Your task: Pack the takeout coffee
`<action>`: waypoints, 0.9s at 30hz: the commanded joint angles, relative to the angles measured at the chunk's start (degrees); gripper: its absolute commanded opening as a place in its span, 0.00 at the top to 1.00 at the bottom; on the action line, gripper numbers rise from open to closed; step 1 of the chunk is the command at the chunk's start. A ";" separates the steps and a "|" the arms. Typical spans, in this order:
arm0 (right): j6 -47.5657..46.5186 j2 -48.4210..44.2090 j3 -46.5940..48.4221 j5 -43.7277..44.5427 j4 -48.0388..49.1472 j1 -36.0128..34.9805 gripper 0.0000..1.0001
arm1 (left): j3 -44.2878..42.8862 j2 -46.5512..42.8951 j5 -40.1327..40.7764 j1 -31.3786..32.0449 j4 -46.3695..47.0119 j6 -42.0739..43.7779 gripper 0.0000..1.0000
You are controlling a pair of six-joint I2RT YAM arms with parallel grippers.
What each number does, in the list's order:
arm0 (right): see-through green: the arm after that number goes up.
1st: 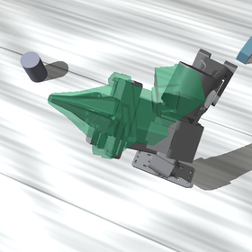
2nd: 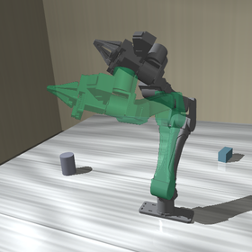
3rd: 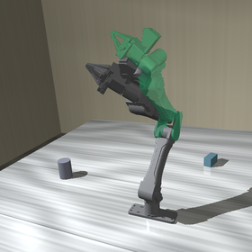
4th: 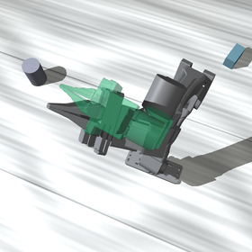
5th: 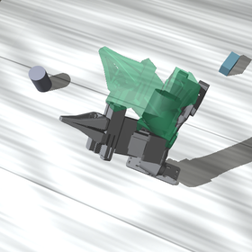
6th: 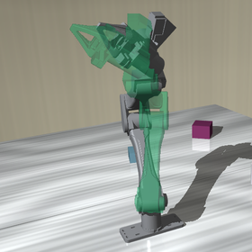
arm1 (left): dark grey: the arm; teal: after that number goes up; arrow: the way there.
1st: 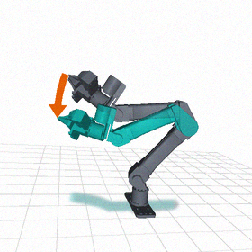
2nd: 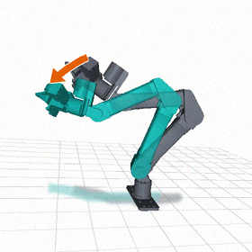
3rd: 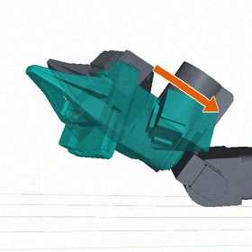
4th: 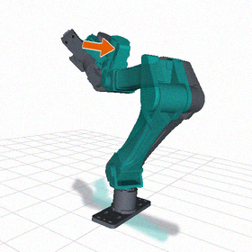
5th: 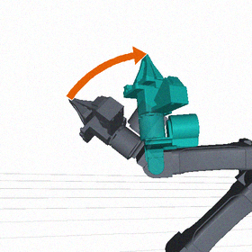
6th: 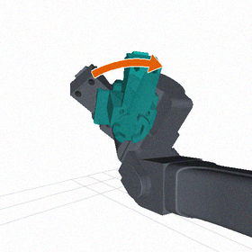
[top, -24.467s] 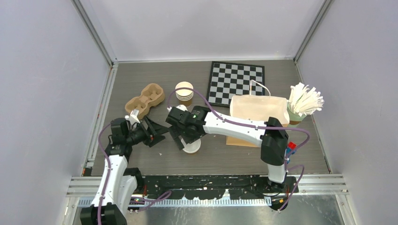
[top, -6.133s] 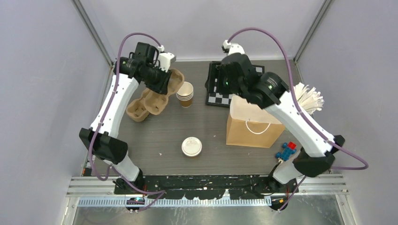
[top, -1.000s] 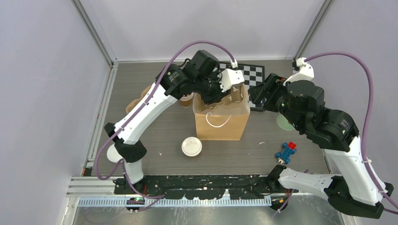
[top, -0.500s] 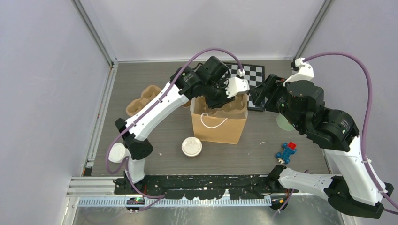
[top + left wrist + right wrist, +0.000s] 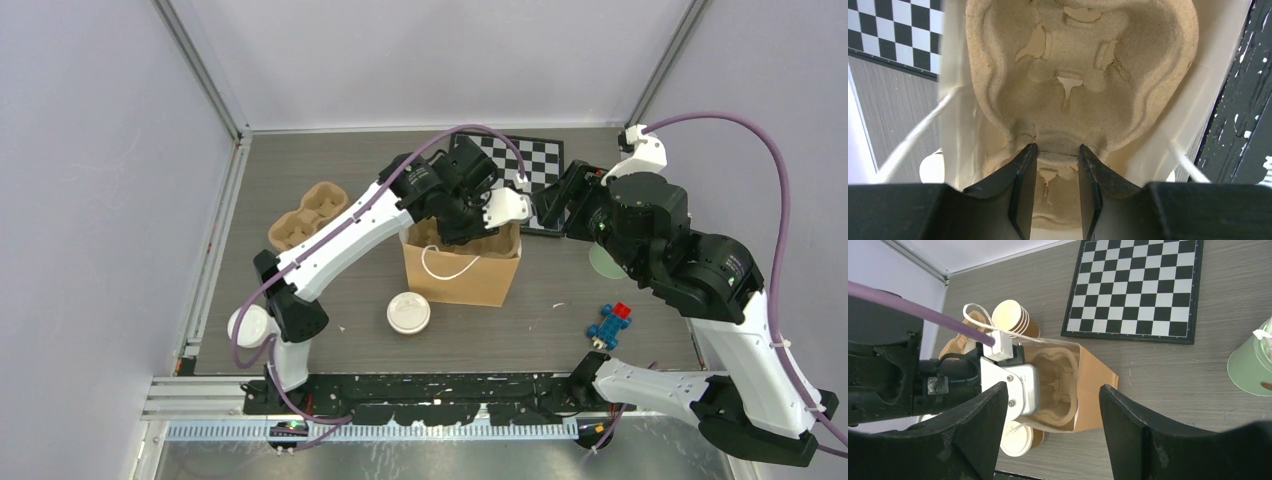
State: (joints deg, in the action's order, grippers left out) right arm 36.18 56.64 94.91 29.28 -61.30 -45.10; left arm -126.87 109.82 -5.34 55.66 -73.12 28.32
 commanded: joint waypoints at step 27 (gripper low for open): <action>1.06 -1.01 -0.02 0.55 1.88 0.01 0.29 | 0.86 -1.26 9.11 1.03 -2.31 2.45 0.67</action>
State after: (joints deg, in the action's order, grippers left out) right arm 36.53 56.49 94.61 29.26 -61.34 -45.10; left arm -126.30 109.82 1.98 56.40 -74.50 30.50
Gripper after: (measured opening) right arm 0.714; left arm 0.339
